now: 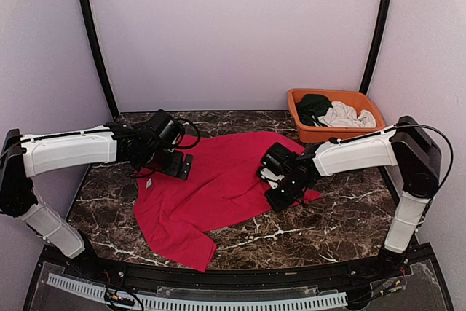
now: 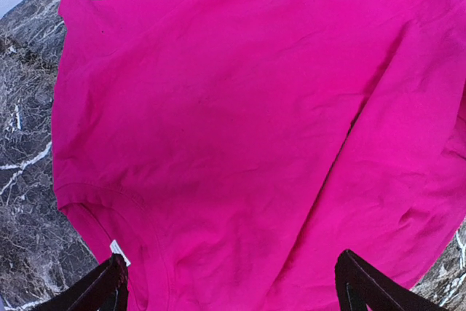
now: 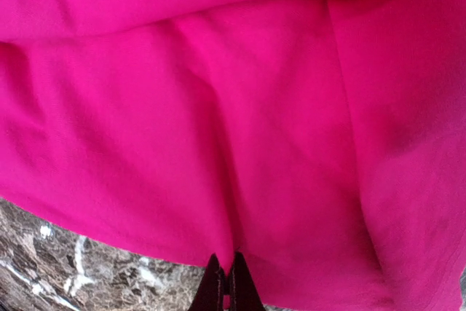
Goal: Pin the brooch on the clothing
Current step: Flatten out the crumpled clothing at the center of the board, then smooth out the crumpled clothing at the center of the board.
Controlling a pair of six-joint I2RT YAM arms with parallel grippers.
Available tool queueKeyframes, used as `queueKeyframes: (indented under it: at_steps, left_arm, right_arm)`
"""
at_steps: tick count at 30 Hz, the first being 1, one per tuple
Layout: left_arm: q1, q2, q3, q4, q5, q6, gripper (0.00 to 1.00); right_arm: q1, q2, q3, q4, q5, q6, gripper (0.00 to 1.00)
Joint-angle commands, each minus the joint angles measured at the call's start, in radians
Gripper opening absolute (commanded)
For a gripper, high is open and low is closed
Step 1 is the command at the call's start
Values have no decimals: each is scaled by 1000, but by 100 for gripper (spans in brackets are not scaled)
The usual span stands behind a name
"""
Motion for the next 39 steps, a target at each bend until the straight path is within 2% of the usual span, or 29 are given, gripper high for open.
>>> queueKeyframes:
  at_steps: [1, 6, 12, 20, 21, 24, 27, 28, 32, 33, 35, 39]
  left_arm:
    - [12, -57, -10, -44, -43, 22, 99]
    - [26, -56, 15, -78, -76, 36, 99]
    - [43, -24, 37, -99, -96, 37, 99]
    - [92, 30, 81, -117, -73, 79, 99]
    - [95, 36, 88, -116, -60, 95, 99]
    - [126, 55, 163, -149, -18, 180, 99]
    - [167, 98, 245, -187, 74, 265, 99]
    - [193, 111, 284, -202, 94, 310, 99]
    - [256, 200, 370, -203, 206, 464, 98]
    - [272, 236, 384, -192, 256, 517, 93]
    - [290, 290, 408, -191, 314, 587, 85]
    - [296, 375, 429, -157, 357, 717, 83]
  right_arm:
    - [20, -75, -83, -88, -48, 79, 0]
    - [106, -145, -56, -208, -5, 134, 0]
    - [219, -127, -24, -355, 52, 190, 0]
    - [263, -101, -37, -458, 131, 261, 2]
    - [263, -105, -33, -467, 140, 266, 11]
    - [268, -137, 16, -481, 148, 252, 56]
    - [267, -183, 141, -465, 175, 201, 79]
    - [258, -191, 193, -444, 191, 169, 84]
    - [170, -154, 401, -352, 231, -20, 89]
    - [135, -135, 442, -319, 231, -80, 92]
    - [57, -86, 522, -271, 188, -190, 93]
    - [-85, 51, 722, -235, 63, -388, 96]
